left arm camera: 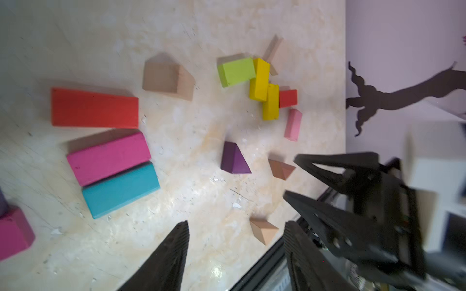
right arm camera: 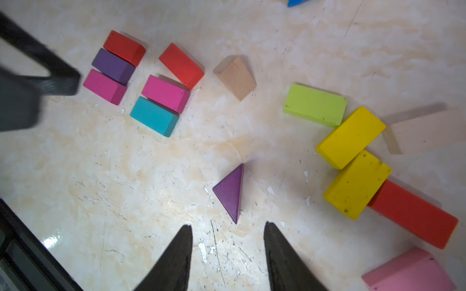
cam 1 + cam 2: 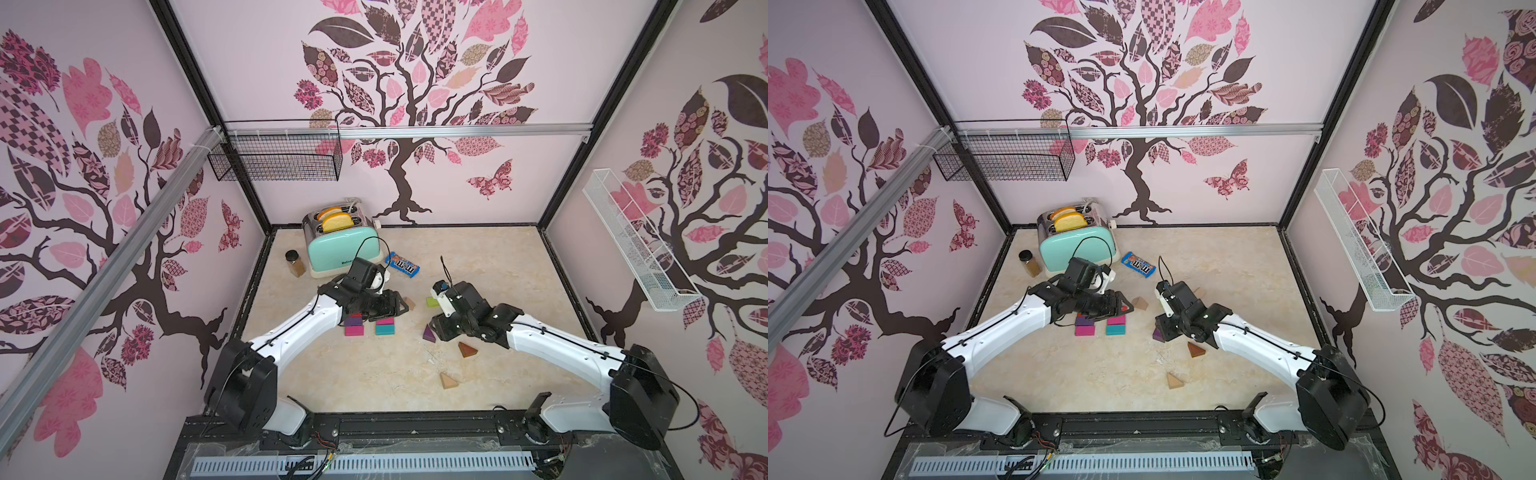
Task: Assemble a piece of candy with building blocks
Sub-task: Assemble the building blocks at the center of the board.
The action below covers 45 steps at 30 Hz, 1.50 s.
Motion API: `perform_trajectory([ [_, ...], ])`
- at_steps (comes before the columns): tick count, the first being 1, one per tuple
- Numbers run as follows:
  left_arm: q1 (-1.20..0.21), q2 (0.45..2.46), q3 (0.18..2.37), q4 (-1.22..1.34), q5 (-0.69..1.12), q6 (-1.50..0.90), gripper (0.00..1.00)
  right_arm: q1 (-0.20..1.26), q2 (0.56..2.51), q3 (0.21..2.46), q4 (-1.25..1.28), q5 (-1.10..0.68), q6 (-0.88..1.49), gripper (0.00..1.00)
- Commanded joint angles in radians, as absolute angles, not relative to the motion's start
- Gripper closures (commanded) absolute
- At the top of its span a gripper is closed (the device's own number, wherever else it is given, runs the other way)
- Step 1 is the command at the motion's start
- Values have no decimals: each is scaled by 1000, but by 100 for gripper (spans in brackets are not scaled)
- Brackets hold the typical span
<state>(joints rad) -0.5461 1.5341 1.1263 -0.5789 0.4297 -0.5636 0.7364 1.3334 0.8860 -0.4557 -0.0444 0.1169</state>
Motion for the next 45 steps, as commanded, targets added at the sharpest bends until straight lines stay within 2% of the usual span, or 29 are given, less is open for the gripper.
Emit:
perform_trajectory([
  [1,-546,1680,1240,-705,345,-458,39,737,1347,895,-494,-65,95,49],
  [7,-508,1763,1400,-819,149,-385,40,710,1319,878,-494,-122,40,42],
  [13,-278,1623,1214,-748,230,-409,40,711,1445,1030,-534,-186,-18,40],
  [16,-165,1575,1057,-566,362,-502,40,711,1483,1037,-461,-232,26,40],
  [19,-114,1554,908,-330,434,-636,39,713,1515,1079,-464,-280,52,40],
  [28,-95,1542,615,237,259,-966,39,715,1493,1125,-528,-250,3,40],
  [34,-94,1589,493,490,172,-1070,39,716,1459,1115,-560,-274,-12,40],
  [40,-96,1709,370,798,163,-1127,39,716,1435,1108,-575,-281,-31,40],
  [45,-103,1772,293,931,152,-1155,39,715,1437,1112,-568,-306,-28,39],
])
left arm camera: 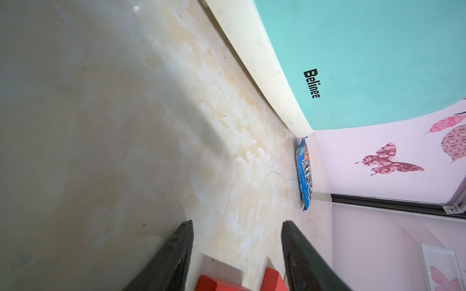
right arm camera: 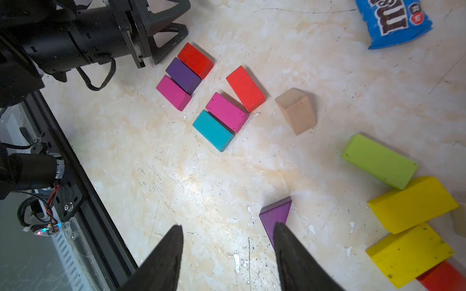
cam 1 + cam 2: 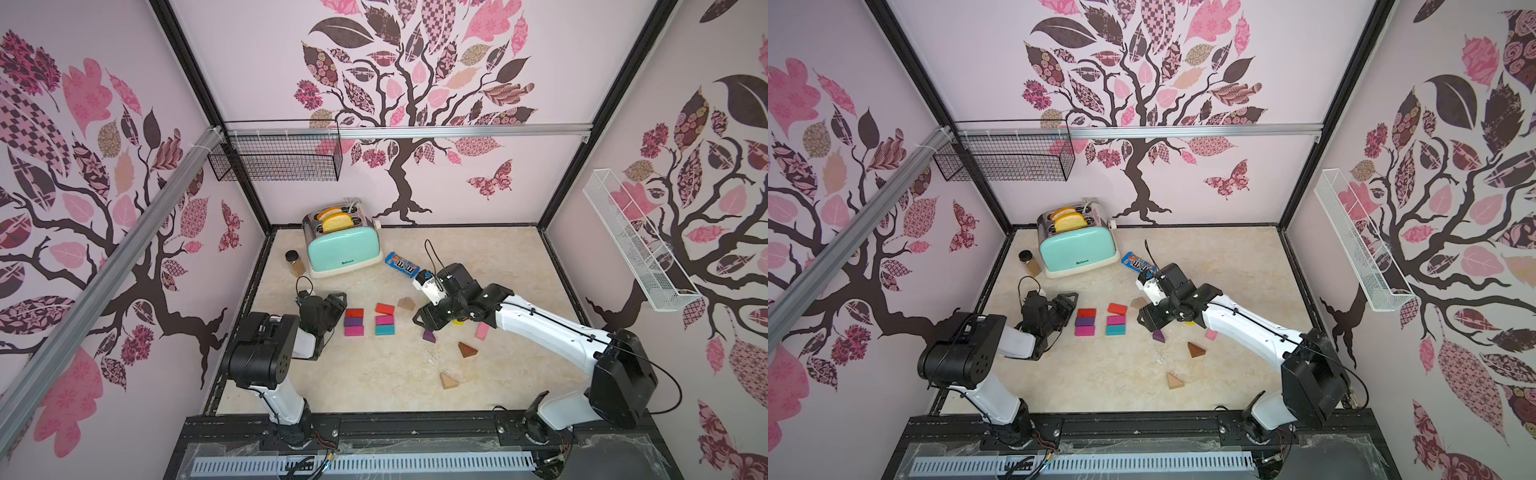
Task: Assemble a piece of candy with building blocks
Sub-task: Assemble the building blocks at the center of the board.
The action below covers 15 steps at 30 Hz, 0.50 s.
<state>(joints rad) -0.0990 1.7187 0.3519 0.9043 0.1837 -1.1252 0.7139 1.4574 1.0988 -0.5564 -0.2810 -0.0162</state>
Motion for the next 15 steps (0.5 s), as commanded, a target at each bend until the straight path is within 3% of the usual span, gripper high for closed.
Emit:
perform_trajectory([
  [1,-108,1779,279,945,146,-1155,39,716,1439,1114,-568,-310,-28,40],
  [15,-231,1910,224,1095,40,-1230,40,716,1426,1095,-567,-305,-43,39],
])
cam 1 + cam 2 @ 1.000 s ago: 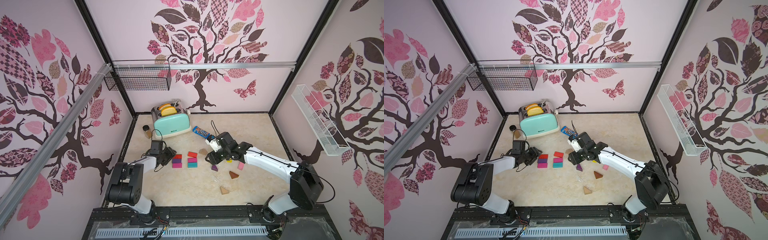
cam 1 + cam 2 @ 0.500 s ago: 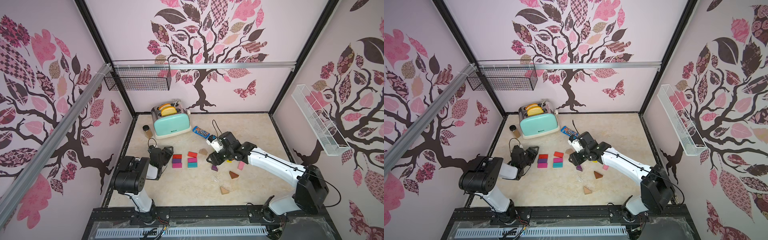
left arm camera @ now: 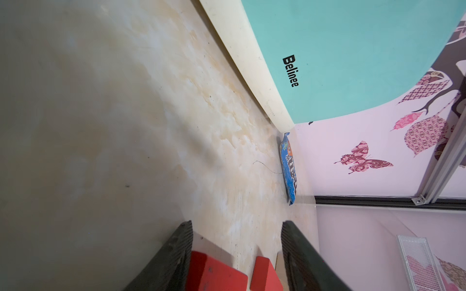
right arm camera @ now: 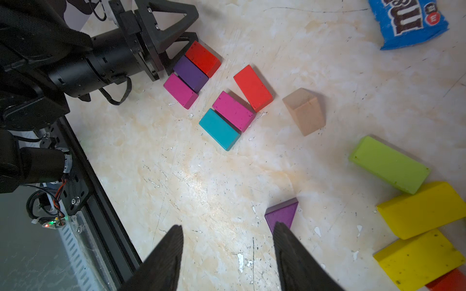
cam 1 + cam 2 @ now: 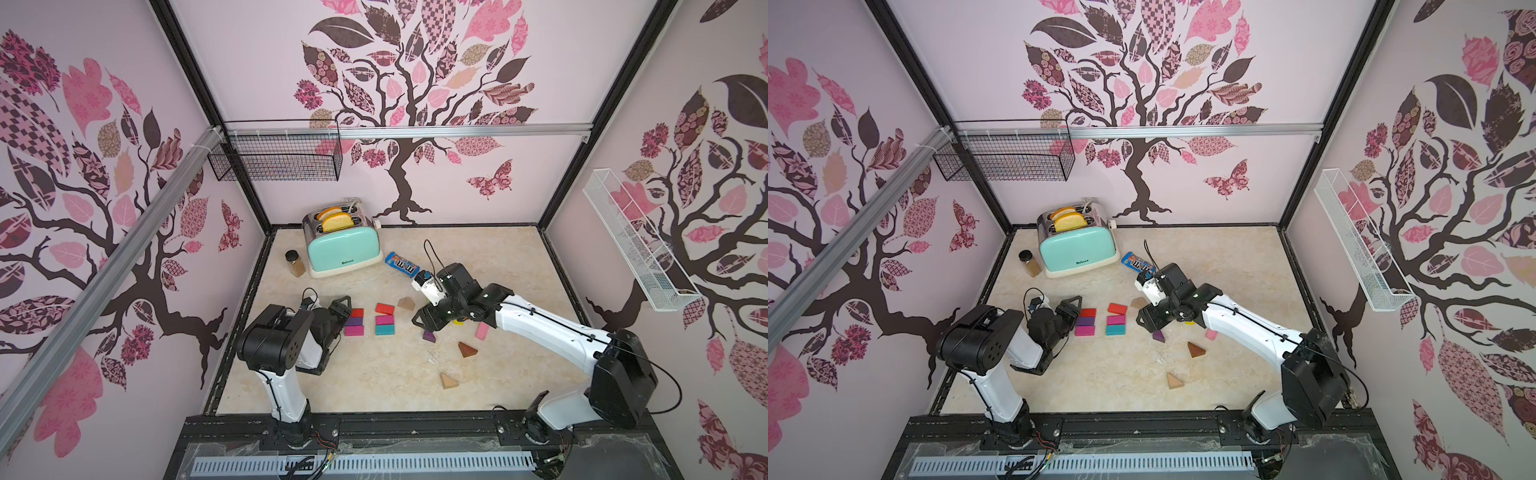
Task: Assemble a piece of candy with building blocks
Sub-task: Assemble the building blocks at the center of the board.
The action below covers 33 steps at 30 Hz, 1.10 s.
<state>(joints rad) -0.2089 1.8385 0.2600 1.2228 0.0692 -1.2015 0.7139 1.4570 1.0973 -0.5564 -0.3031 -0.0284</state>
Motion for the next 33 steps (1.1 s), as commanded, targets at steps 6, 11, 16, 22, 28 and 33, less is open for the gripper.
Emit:
perform_trajectory([
  [6,-270,1942,224,1115,8,-1256,40,716,1418,1093,-571,-299,-51,40],
  [11,-298,1950,232,1116,-7,-1266,40,715,1422,1094,-569,-305,-51,39],
  [16,-318,1969,252,1117,-15,-1274,41,716,1411,1085,-568,-299,-54,40],
  [22,-334,1992,277,1123,-16,-1289,41,714,1399,1072,-568,-292,-55,39],
  [28,-339,1987,284,1118,-19,-1290,41,715,1396,1071,-572,-287,-58,40],
  [33,-307,1850,279,968,-16,-1211,40,714,1390,1083,-587,-262,-64,40],
])
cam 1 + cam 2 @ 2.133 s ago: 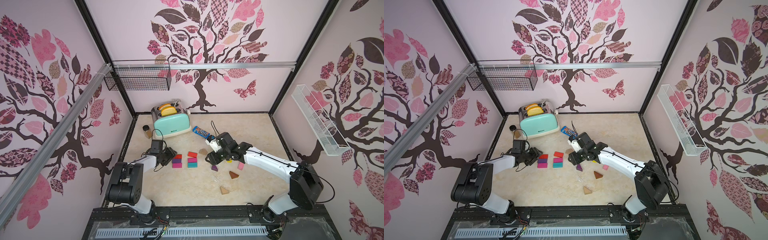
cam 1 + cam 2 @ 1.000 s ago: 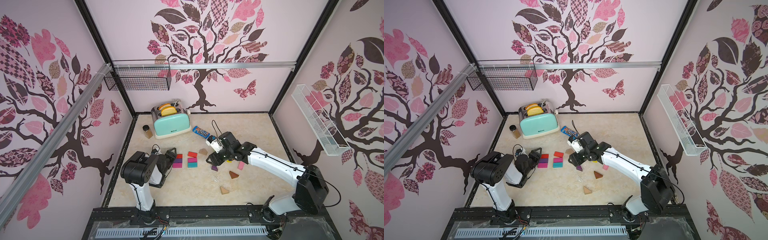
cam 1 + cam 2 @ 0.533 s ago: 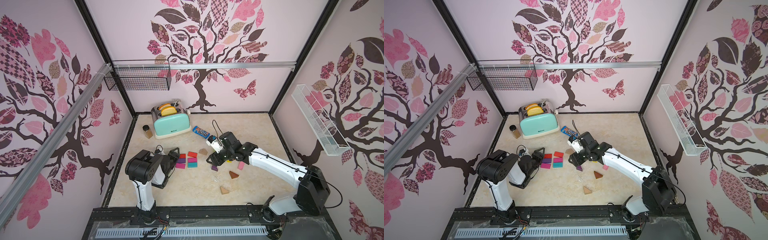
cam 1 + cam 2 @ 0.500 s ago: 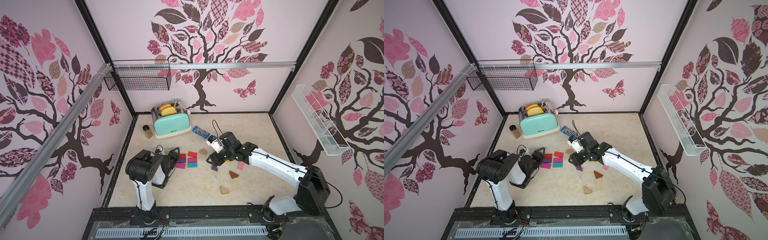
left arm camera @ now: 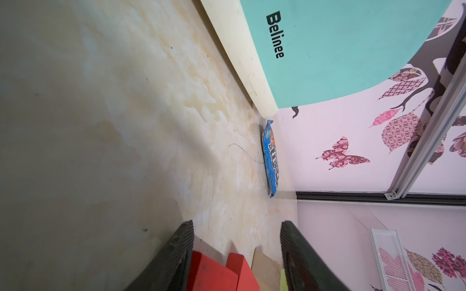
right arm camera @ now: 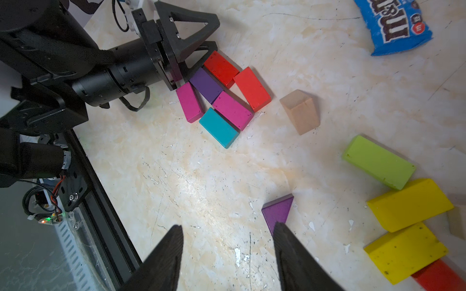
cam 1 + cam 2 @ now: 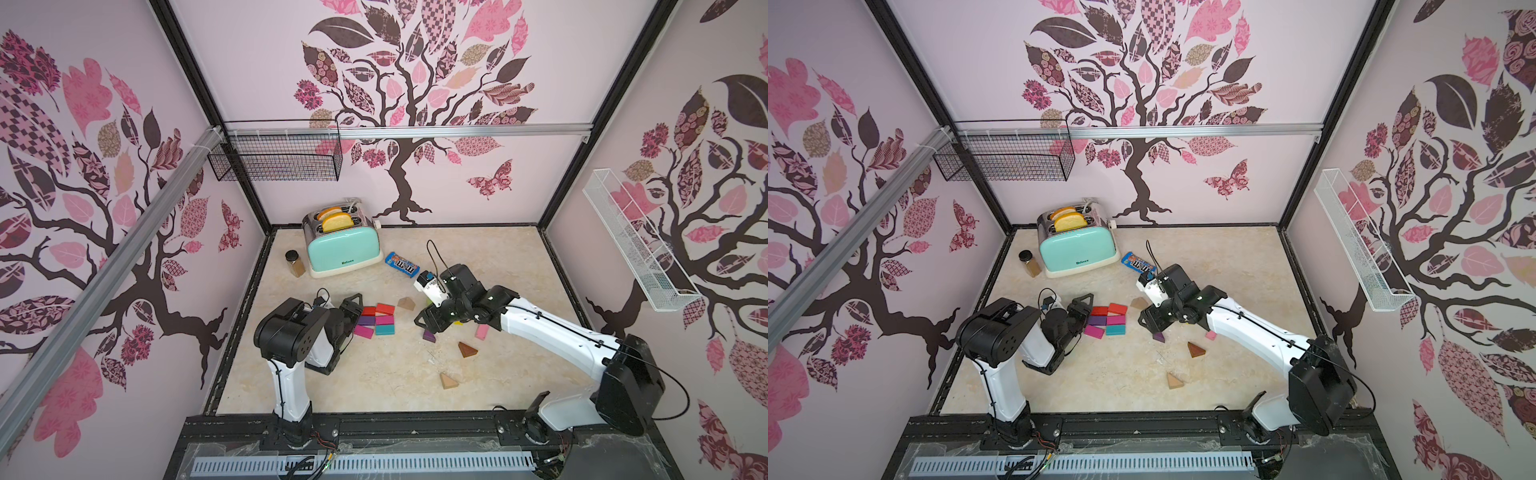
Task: Assemble a piece of candy with building blocks
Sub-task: Assemble the building blocks at the center of the board.
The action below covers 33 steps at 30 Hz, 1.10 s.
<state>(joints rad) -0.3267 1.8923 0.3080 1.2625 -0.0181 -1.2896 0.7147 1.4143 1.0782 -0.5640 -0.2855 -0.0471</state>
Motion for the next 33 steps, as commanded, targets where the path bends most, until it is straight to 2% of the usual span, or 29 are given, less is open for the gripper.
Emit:
perform_trajectory([
  [1,-299,1796,289,877,-12,-1180,39,715,1388,1085,-590,-255,-64,39],
  [6,-298,1424,444,138,-59,-949,35,714,1402,1095,-582,-225,-57,39],
  [9,-297,1285,505,-135,-53,-884,34,714,1436,1123,-579,-201,-55,39],
  [12,-296,1237,523,-275,43,-858,34,713,1502,1199,-590,-171,-58,39],
  [18,-350,1157,439,-311,176,-898,35,712,1726,1459,-684,-104,-97,40],
  [23,-396,1073,397,-307,209,-917,37,711,1916,1620,-721,-48,-143,41],
  [33,-396,1224,383,-127,272,-928,48,715,2183,1865,-778,-14,-221,44],
])
